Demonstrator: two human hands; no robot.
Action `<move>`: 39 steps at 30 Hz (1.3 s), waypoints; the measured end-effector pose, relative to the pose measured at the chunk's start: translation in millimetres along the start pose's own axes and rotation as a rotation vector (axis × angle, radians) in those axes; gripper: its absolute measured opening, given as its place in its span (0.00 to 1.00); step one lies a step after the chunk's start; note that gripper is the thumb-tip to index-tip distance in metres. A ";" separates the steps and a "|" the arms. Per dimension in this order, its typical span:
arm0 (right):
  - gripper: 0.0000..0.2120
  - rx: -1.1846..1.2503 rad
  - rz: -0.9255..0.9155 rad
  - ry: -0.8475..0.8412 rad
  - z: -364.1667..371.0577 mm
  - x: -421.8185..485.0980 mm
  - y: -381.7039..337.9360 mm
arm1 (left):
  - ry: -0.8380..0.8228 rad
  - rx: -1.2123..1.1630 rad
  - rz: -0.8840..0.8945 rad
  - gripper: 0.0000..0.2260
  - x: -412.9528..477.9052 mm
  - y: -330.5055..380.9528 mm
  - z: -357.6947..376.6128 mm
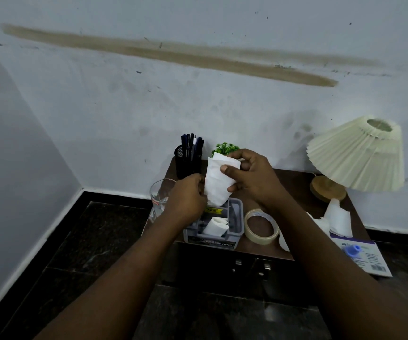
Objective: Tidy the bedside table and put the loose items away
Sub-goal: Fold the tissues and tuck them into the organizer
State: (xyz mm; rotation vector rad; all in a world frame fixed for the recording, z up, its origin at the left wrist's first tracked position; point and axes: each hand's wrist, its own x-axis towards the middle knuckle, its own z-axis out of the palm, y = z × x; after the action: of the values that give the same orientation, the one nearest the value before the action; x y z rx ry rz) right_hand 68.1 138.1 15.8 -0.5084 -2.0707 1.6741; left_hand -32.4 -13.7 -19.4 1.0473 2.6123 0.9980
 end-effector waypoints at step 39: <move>0.07 -0.813 0.029 -0.214 7.4 4.3 34.6 | 0.065 -0.143 -0.045 0.09 -2.5 -3.1 17.2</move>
State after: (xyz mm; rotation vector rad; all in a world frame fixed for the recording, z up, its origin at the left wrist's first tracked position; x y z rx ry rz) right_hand 61.0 141.4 -18.9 -0.6124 -2.8825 0.8553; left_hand -25.9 -8.0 -34.8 0.9341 2.5576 1.2065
